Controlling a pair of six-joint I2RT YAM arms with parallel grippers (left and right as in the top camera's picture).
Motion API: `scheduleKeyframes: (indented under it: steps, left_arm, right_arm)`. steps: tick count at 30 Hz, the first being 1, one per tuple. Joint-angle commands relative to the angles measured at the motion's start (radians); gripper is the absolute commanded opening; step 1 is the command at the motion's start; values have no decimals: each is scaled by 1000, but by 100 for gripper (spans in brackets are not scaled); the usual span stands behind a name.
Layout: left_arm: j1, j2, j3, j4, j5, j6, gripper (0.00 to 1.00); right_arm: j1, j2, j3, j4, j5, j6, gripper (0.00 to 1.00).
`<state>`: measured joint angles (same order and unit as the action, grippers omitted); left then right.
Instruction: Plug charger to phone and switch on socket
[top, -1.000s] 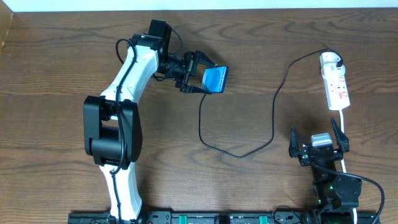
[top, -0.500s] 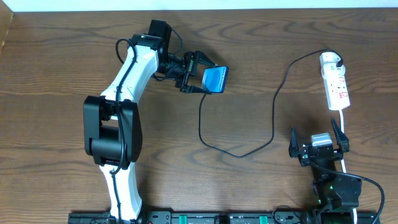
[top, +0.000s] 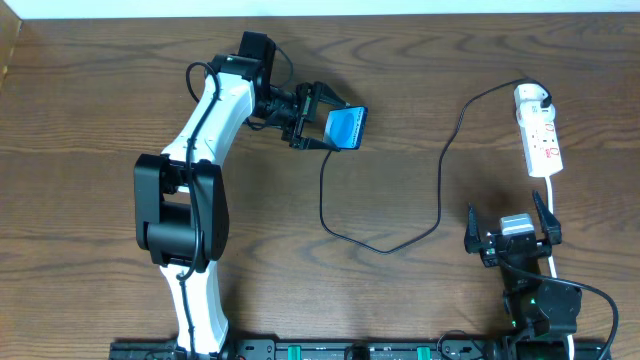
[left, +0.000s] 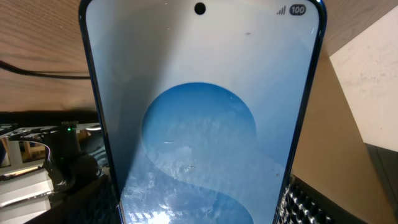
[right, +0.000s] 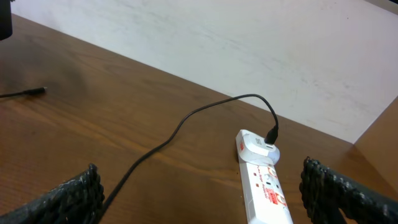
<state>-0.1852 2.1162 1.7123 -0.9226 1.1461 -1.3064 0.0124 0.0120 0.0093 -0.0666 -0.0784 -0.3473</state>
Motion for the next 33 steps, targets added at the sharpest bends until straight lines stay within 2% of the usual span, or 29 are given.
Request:
scheduleKeyframes:
  steps: [1,15,33]
  left_arm:
    - [-2,-31,5,-3,31,-8,63]
    - [-2,-31,5,-3,-32,-8,63]
    - [-2,-31,5,-3,-33,-8,63]
  right_arm:
    - [2,-5,-4,-1,-3,10,99]
    - [2,-5,-4,-1,-3,10,99]
    - [2,-5,-4,-1,-3,10,99]
